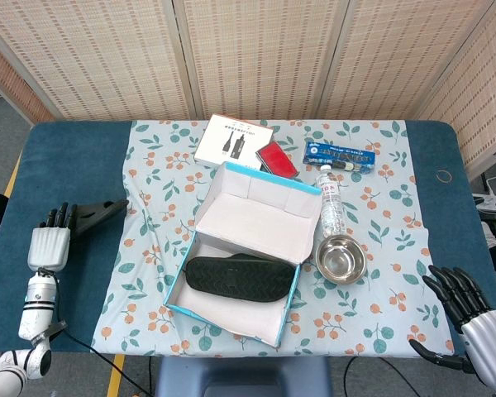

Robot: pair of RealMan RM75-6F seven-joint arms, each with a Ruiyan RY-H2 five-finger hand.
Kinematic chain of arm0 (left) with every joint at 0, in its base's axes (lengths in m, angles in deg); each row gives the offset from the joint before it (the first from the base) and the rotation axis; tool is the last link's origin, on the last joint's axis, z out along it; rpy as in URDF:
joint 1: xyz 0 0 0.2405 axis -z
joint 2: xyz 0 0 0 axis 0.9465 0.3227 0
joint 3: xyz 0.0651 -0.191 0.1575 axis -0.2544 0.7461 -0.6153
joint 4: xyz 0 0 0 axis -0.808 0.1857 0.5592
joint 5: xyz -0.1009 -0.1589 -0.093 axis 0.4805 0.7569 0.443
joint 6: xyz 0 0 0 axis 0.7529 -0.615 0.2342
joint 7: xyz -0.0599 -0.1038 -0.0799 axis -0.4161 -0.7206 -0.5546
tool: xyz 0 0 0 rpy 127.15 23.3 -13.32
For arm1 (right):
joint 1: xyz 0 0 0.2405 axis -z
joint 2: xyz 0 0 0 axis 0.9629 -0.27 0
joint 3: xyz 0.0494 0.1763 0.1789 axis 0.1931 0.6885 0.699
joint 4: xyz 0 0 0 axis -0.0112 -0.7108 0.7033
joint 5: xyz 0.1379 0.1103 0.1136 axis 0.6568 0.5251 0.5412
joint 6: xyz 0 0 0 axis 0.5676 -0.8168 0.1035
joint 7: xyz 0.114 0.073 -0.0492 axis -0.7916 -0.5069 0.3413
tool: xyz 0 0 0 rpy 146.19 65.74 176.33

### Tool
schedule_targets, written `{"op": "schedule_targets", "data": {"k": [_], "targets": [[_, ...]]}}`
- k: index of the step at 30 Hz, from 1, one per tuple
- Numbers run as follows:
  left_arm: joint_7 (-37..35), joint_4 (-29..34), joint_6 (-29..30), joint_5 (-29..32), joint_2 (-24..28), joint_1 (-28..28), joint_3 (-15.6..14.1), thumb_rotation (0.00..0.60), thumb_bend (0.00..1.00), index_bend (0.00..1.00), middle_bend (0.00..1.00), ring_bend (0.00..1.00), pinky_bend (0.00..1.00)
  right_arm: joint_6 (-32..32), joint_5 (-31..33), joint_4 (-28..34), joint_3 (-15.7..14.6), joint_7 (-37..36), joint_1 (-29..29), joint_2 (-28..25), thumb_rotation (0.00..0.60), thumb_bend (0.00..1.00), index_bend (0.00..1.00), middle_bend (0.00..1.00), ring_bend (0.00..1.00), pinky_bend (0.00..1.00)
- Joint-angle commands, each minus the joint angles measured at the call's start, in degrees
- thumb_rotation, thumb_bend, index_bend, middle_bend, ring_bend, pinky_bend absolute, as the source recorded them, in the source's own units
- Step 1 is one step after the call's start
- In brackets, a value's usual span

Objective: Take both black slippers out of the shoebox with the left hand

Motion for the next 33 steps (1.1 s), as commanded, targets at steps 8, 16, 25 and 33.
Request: {"op": "schedule_targets", "data": {"k": [8, 16, 25, 33], "targets": [[-9.15, 23.47, -3.04, 1.67, 9.45, -4.33, -1.22, 0.600, 0.36, 0.00, 0.00, 0.00, 0.21, -0.24, -0.01, 0.28, -0.10, 0.30, 0.44, -0.24, 0.414, 0.13, 0.00, 0.00, 0.00, 0.00], [-17.95, 45.09, -6.10, 1.35, 22.93, -5.83, -1.76, 0.600, 0.36, 0.00, 0.00, 0.00, 0.11, -0.10, -0.17, 0.41, -0.36, 0.05, 0.58, -0.62, 0.414, 0.13, 0.00, 0.00, 0.00, 0.00], [-19.11, 48.99, -10.30, 2.42, 28.05, -5.54, -4.08, 0.600, 0.36, 0.00, 0.00, 0.00, 0.07, 0.29, -0.70, 0.60, -0.63, 0.21, 0.55, -0.74, 0.414, 0.13, 0.00, 0.00, 0.00, 0.00], [-31.74, 53.19, -6.94, -3.72, 29.77, -6.37, -4.14, 0.600, 0.34, 0.00, 0.00, 0.00, 0.06, 0.34, -0.62, 0.64, -0.62, 0.03, 0.57, -0.80, 0.414, 0.13, 0.00, 0.00, 0.00, 0.00]]}}
